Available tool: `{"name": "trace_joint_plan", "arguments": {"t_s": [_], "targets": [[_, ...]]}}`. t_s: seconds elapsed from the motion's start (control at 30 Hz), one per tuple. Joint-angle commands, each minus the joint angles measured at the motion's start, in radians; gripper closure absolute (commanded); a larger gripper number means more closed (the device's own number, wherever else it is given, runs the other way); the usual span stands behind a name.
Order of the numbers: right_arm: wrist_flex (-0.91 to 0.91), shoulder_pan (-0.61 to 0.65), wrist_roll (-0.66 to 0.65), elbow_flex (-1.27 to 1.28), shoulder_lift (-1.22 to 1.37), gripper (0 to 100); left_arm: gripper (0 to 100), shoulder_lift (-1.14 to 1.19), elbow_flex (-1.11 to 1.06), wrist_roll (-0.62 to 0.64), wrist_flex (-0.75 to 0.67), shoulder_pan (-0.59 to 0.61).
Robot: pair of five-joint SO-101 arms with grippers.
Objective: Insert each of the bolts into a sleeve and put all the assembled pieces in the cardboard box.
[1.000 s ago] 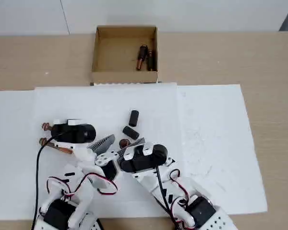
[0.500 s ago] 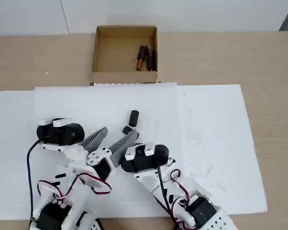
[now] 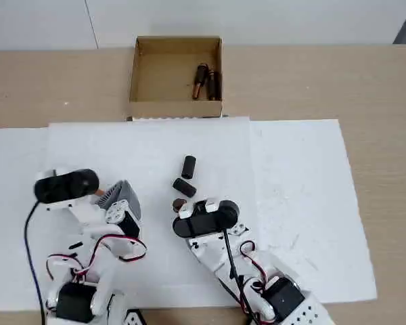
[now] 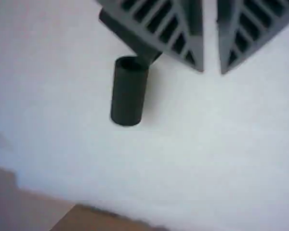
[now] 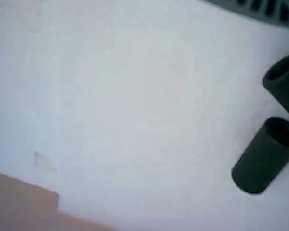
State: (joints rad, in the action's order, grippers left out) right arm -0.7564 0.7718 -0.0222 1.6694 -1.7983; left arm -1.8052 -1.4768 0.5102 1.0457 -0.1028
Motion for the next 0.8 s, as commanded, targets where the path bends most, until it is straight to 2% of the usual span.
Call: {"name": "trace_joint_plan", "arguments": {"t_s": [0.0, 0.1, 0.23, 0.43, 0.63, 0.77], "targets": [[0.004, -0.005, 0.014, 0.006, -0.015, 99.5, 100, -0.011, -0.058, -0.058, -0.002, 0.008], [0.004, -0.012, 0.015, -0.040, -0.015, 99.5, 100, -0.011, -0.108, -0.078, -0.002, 0.008], [0.044, -0.096, 0.057, -0.129, -0.012, 99.5, 100, -0.011, -0.165, -0.078, -0.002, 0.005], [0.059, -0.143, 0.017, -0.203, 0.065, 99.5, 100, -0.012, -0.168, -0.077, -0.002, 0.005], [0.183, -0.147, 0.015, -0.353, 0.329, 99.5, 99, -0.012, -0.168, -0.077, -0.002, 0.006], [0.278, -0.202, 0.017, -0.497, 0.579, 99.5, 99, -0.012, -0.168, -0.075, -0.002, 0.008]]}}
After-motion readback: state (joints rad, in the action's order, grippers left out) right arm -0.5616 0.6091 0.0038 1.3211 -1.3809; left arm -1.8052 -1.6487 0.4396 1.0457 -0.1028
